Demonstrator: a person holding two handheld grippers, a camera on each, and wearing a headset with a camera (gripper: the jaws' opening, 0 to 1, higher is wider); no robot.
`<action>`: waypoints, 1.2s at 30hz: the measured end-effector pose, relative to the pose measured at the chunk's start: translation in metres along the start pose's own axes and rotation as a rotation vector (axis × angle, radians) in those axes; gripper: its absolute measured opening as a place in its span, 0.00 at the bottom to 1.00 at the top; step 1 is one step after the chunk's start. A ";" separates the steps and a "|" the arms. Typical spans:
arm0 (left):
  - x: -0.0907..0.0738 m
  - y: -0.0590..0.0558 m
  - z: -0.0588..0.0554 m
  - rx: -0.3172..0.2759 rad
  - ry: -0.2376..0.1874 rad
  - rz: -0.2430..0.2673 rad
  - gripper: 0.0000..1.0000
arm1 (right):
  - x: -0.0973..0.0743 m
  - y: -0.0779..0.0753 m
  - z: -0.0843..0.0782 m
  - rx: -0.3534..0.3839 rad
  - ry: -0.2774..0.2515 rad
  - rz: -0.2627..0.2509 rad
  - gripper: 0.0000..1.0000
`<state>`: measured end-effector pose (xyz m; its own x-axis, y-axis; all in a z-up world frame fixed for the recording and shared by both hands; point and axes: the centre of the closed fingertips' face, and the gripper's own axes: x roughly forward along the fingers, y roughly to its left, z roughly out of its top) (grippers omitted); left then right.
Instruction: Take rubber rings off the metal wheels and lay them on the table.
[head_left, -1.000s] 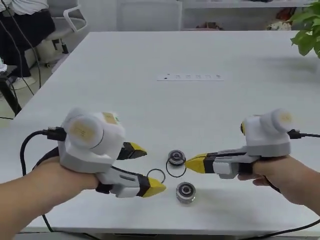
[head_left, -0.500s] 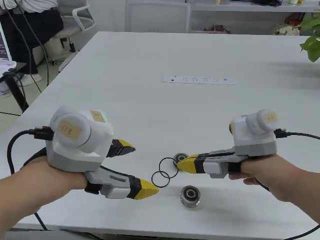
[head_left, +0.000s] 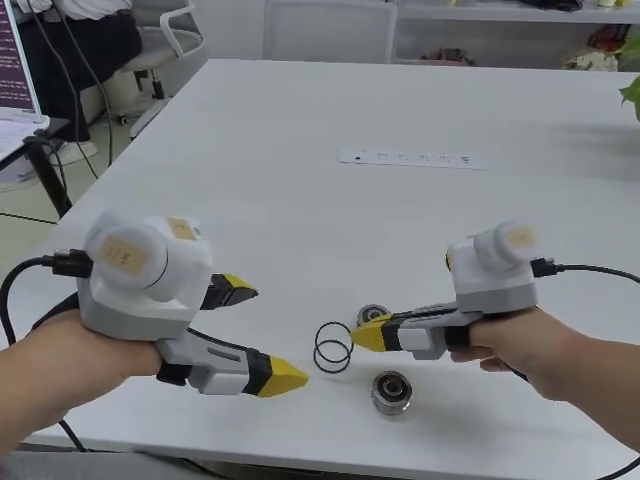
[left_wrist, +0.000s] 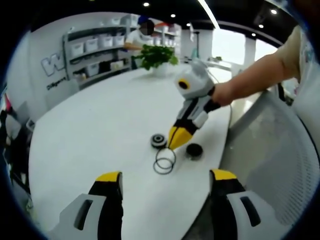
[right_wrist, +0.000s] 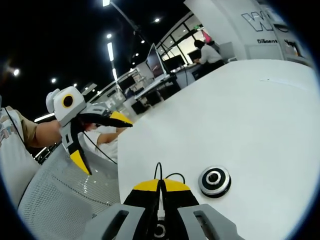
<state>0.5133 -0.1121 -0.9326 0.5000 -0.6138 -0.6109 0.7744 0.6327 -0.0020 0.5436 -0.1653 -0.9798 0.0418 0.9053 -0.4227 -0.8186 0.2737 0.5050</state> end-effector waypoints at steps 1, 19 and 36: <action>-0.001 0.000 -0.001 -0.002 0.000 0.001 0.71 | 0.001 0.000 0.000 0.005 0.000 0.001 0.00; -0.003 0.004 -0.011 -0.019 0.018 0.009 0.71 | 0.011 -0.016 -0.013 0.041 0.031 -0.020 0.00; -0.001 0.001 -0.014 -0.029 0.027 0.002 0.71 | 0.013 -0.028 -0.017 0.026 0.050 -0.055 0.00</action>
<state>0.5084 -0.1045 -0.9431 0.4904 -0.5999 -0.6321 0.7616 0.6476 -0.0238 0.5577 -0.1667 -1.0120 0.0575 0.8715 -0.4871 -0.8006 0.3317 0.4990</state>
